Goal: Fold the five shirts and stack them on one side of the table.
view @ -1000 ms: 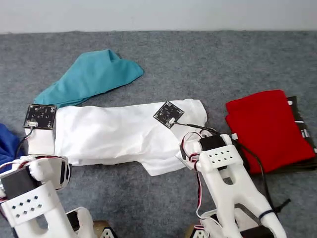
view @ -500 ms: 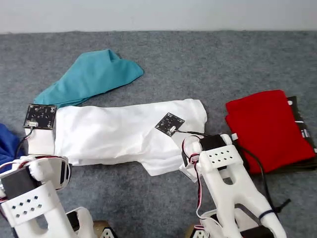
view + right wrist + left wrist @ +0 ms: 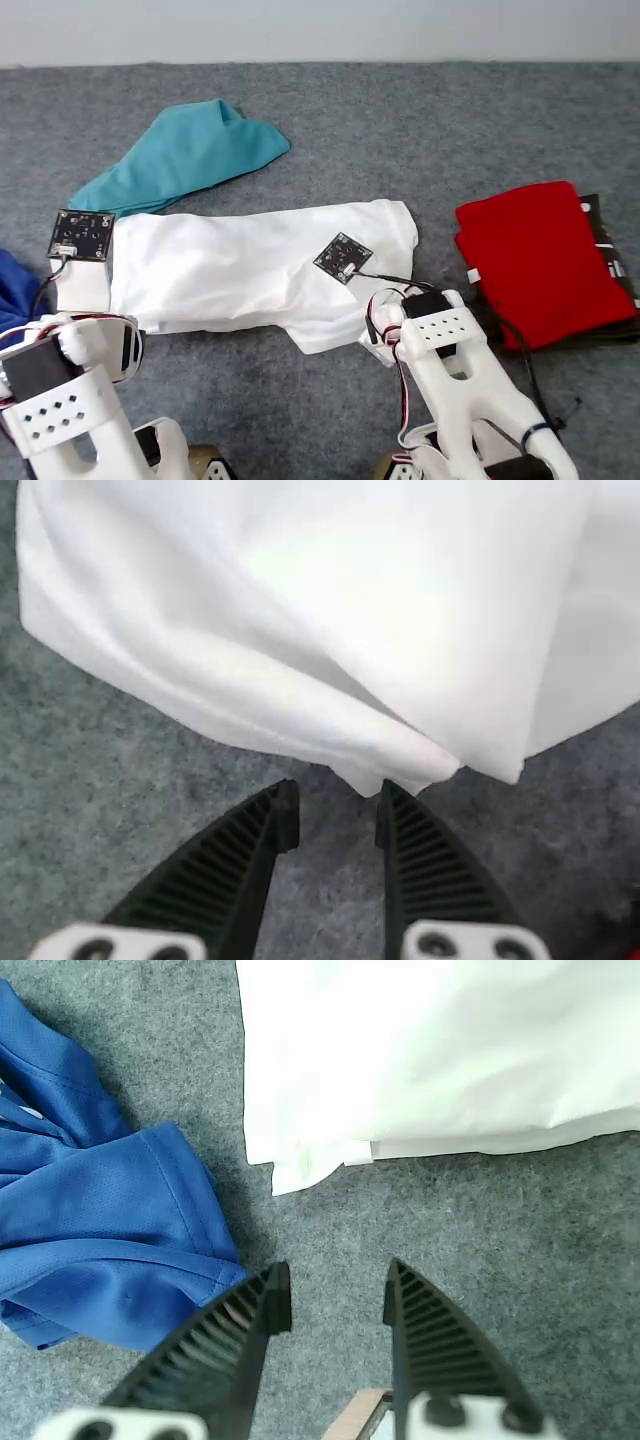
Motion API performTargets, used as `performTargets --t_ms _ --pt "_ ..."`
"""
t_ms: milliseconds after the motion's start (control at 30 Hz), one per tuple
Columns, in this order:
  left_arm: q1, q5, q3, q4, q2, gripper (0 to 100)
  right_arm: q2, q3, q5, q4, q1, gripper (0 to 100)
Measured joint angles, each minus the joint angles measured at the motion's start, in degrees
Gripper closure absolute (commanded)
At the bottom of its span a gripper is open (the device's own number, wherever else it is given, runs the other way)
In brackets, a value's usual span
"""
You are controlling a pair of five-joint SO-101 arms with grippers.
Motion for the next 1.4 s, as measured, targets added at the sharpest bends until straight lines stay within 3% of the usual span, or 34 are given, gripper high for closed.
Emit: performTargets --t_ms 100,233,667,1100,1400 --pt "0.00 0.00 0.00 0.00 0.00 84 0.00 0.00 0.00 -2.02 0.00 88.1" --pt "0.00 0.00 0.00 0.00 0.00 84 2.20 0.00 0.00 -2.64 0.00 99.0" --pt "0.00 0.00 0.00 0.00 0.00 84 8.70 -0.97 0.00 -5.36 0.18 98.7" --pt "0.00 0.00 0.00 0.00 0.00 84 -6.51 -6.59 0.00 8.35 0.09 98.7" --pt "0.00 0.00 0.00 0.00 0.00 84 -2.29 -7.74 0.00 2.90 0.00 97.1"
